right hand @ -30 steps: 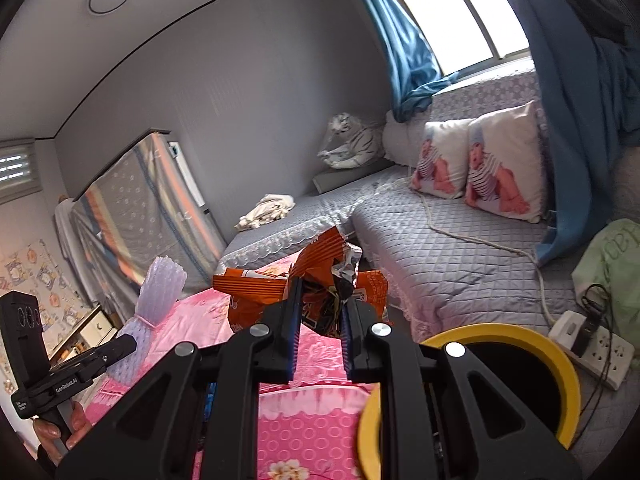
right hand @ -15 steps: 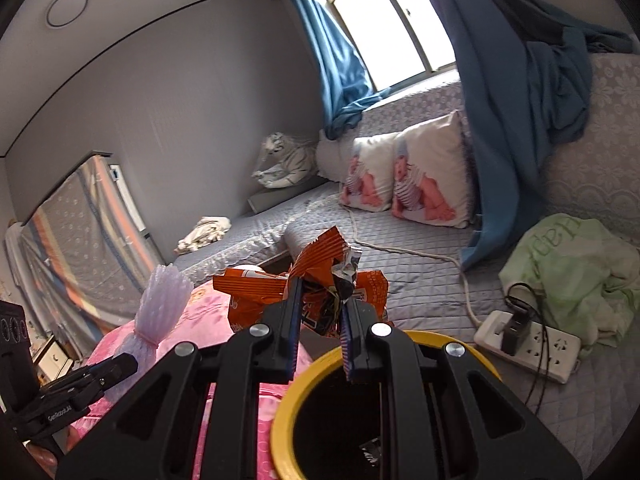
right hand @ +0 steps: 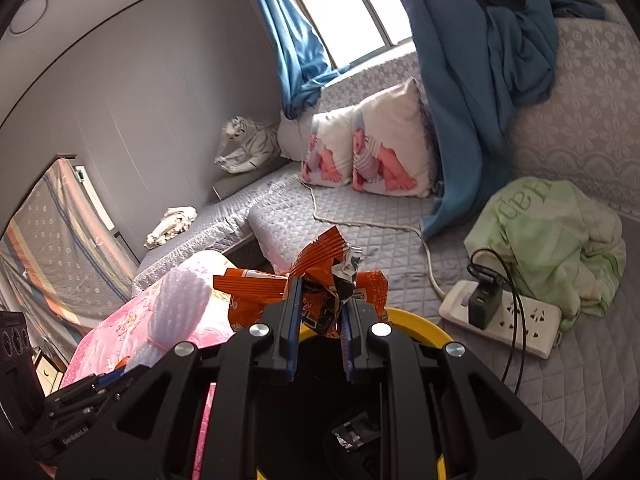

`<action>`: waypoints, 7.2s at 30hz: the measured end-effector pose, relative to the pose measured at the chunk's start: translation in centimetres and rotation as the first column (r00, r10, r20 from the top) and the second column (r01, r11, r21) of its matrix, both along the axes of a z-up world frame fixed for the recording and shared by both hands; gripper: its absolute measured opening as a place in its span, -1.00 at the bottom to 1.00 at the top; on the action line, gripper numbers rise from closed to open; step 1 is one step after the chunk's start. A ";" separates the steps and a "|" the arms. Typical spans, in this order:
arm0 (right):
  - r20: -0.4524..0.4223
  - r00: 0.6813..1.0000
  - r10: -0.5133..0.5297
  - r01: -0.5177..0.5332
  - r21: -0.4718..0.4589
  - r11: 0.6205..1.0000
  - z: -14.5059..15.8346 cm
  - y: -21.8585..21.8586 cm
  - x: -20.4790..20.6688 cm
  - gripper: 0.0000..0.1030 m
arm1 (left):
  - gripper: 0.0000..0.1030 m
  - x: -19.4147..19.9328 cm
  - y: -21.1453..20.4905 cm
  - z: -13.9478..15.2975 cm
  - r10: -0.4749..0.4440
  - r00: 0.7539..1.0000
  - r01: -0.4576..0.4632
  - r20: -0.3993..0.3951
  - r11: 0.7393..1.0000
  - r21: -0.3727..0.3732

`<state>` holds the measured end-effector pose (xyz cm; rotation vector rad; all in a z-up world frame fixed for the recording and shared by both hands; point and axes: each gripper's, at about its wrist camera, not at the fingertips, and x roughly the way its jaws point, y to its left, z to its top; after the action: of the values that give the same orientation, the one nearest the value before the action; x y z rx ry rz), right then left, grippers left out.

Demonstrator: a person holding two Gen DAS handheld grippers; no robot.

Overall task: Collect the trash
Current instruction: 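Carry the chip bag with the right gripper while the left gripper carries the foam bundle to the yellow bin, then open both grippers over the yellow bin to drop the items, then move both grippers back over the remaining trash on the bed, then grasp the blue glove with the right gripper while the left gripper grasps the purple foam bundle, then carry the glove with the right gripper while the left gripper carries the foam bundle to the yellow bin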

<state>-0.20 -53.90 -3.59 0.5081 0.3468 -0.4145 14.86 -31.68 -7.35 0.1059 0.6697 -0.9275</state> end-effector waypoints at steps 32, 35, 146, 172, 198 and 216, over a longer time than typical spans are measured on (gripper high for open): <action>-0.064 0.996 -0.065 0.073 0.129 0.989 -3.7 -3.4 0.1 -0.39 | 0.01 1.2 -1.5 -2.5 0.029 0.994 -0.029 -0.108 1.000 0.000; -0.048 0.998 -0.051 0.057 0.121 0.991 -3.1 -3.1 0.0 -0.39 | 0.01 1.6 -0.1 -1.7 0.050 0.994 -0.052 -0.096 0.998 -0.021; -0.351 0.591 0.727 -0.749 0.097 0.656 -5.3 30.4 20.6 -0.61 | -0.58 -3.9 33.2 -4.0 0.365 0.930 -0.367 0.037 0.923 0.114; -0.194 0.750 0.632 -0.647 -0.017 0.762 1.5 24.2 15.6 -0.61 | -0.58 -4.7 34.4 0.0 0.421 0.905 -0.423 0.067 0.906 0.012; 0.025 0.887 0.462 -0.456 -0.114 0.883 6.3 16.1 5.8 -0.61 | -0.58 -3.7 25.9 6.7 0.436 0.886 -0.415 0.159 0.897 -0.150; 0.150 0.968 0.202 -0.177 -0.161 0.971 7.0 7.8 -1.7 -0.61 | -0.58 -3.0 13.8 9.8 0.285 0.943 -0.237 0.174 0.938 -0.253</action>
<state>-1.89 -46.12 3.42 0.3593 0.2001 -0.2075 11.86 -17.84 2.47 -0.0906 0.3669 -0.7169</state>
